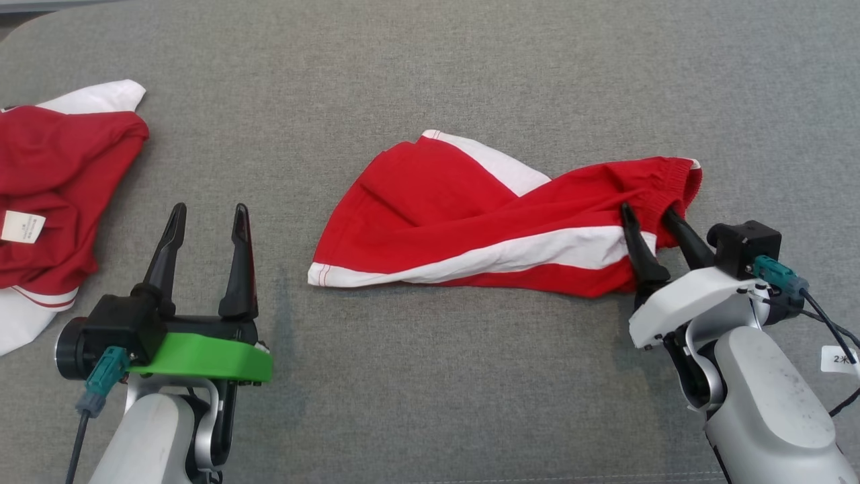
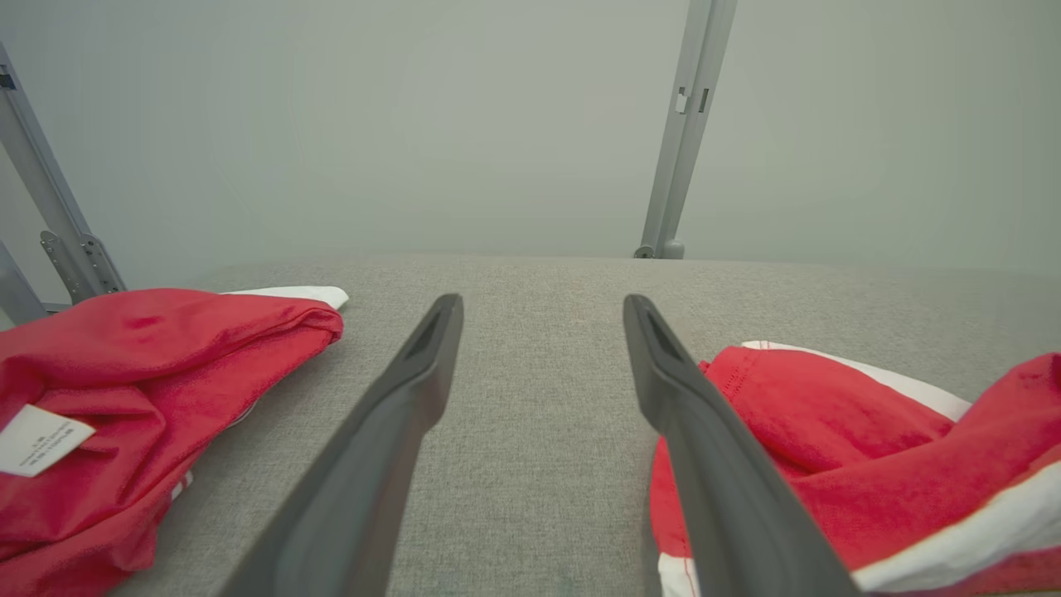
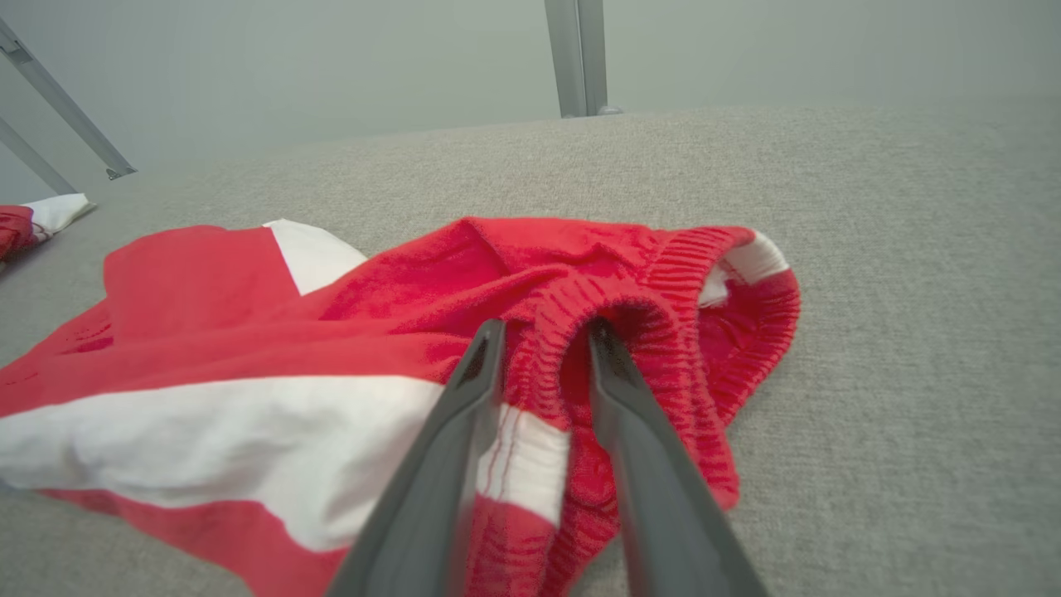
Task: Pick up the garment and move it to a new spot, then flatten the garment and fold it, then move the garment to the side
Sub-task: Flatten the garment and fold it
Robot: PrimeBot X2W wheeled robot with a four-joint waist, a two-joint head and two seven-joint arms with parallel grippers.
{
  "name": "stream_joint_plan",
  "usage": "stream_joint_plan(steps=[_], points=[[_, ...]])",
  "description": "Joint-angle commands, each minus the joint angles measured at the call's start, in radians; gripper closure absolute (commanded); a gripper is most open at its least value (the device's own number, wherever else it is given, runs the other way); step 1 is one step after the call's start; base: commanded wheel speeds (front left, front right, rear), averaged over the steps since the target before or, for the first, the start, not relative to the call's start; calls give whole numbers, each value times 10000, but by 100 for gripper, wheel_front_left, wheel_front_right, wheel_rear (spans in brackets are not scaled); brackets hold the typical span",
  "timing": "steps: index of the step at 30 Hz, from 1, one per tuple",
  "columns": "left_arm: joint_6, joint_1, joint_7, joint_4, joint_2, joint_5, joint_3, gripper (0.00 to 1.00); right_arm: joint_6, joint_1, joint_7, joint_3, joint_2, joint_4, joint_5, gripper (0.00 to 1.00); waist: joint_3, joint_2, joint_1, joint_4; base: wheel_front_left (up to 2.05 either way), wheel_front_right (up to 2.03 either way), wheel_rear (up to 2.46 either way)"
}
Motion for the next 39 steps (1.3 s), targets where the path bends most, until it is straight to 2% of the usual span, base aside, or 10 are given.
stream_joint_plan(steps=[1,10,20,29,39], points=[[33,-43,-31,21,41,16,45,0,1,107,-185,-21,1,82,106,0,-145,0,0,-124,0,0,0],[203,385,45,9,191,-23,96,0,1,1024,-693,-374,69,-290,63,0,-754,0,0,-600,0,0,0],[477,971,182,-221,391,-176,263,0,1,1760,-957,-1003,174,-1718,-526,0,-1510,0,0,-878,0,0,0],[722,1667,408,-729,528,-121,151,0,1,2183,-753,-803,199,-3015,-1020,0,-2183,0,0,-888,0,0,0],[1061,2470,590,-1394,647,-131,135,0,1,3129,-331,-715,337,-3900,-1179,0,-2621,0,0,-900,0,0,0]])
